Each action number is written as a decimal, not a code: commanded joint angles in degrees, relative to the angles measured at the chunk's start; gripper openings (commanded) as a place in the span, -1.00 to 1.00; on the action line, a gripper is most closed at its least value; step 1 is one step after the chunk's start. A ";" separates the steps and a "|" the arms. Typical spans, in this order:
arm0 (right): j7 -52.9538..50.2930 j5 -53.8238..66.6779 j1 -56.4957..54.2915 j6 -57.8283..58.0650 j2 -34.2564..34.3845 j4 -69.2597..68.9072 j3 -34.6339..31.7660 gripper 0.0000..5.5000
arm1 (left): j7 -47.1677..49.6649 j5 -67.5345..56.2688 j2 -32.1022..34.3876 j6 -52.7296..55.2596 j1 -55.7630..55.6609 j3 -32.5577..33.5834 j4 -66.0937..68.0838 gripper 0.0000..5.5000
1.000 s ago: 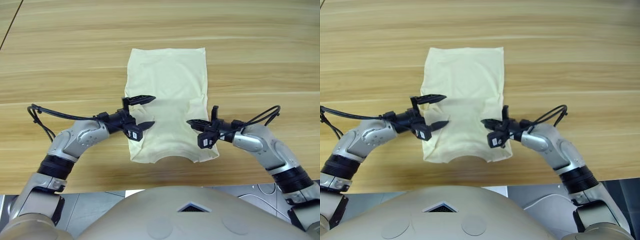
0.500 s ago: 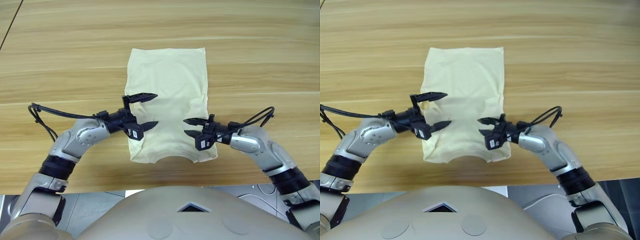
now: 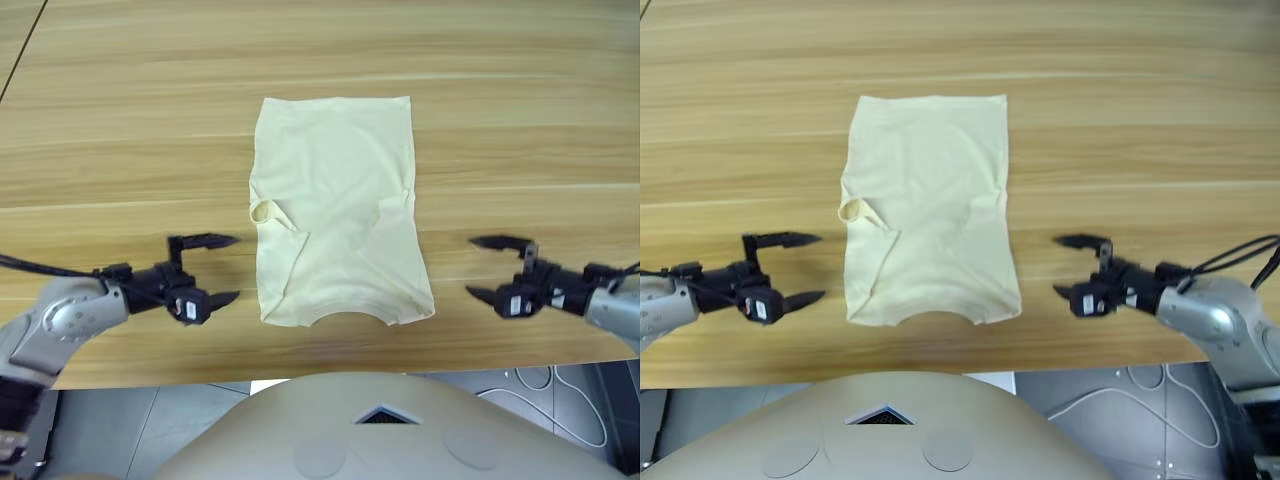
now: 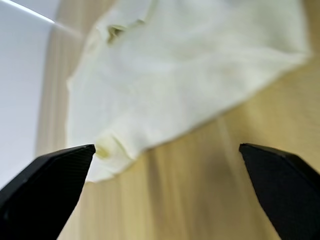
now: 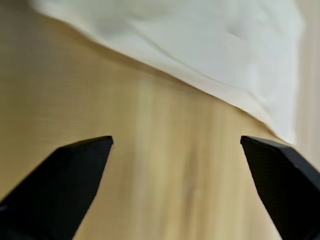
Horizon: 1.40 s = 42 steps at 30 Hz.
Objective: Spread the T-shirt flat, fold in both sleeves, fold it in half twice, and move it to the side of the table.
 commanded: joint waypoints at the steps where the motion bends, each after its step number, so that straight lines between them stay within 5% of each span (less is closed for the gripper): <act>1: 0.68 -0.99 2.53 -2.76 -0.50 -1.39 1.33 0.84 | -0.94 1.14 0.43 -0.54 2.48 0.12 -2.17 0.96; 13: 1.14 -2.80 -3.03 -0.86 3.02 -1.79 10.29 0.84 | -2.18 5.43 -2.51 -0.71 0.23 -6.02 -2.13 0.96; 21: 0.14 -5.10 -6.85 0.15 4.57 0.11 13.40 0.31 | -2.36 8.57 -2.72 -1.02 -2.95 -8.99 1.72 0.96; 42: -1.04 -6.21 -9.61 2.20 7.01 -0.70 17.28 -1.00 | -4.14 6.74 -3.88 -0.09 -7.12 -14.03 -0.62 -0.35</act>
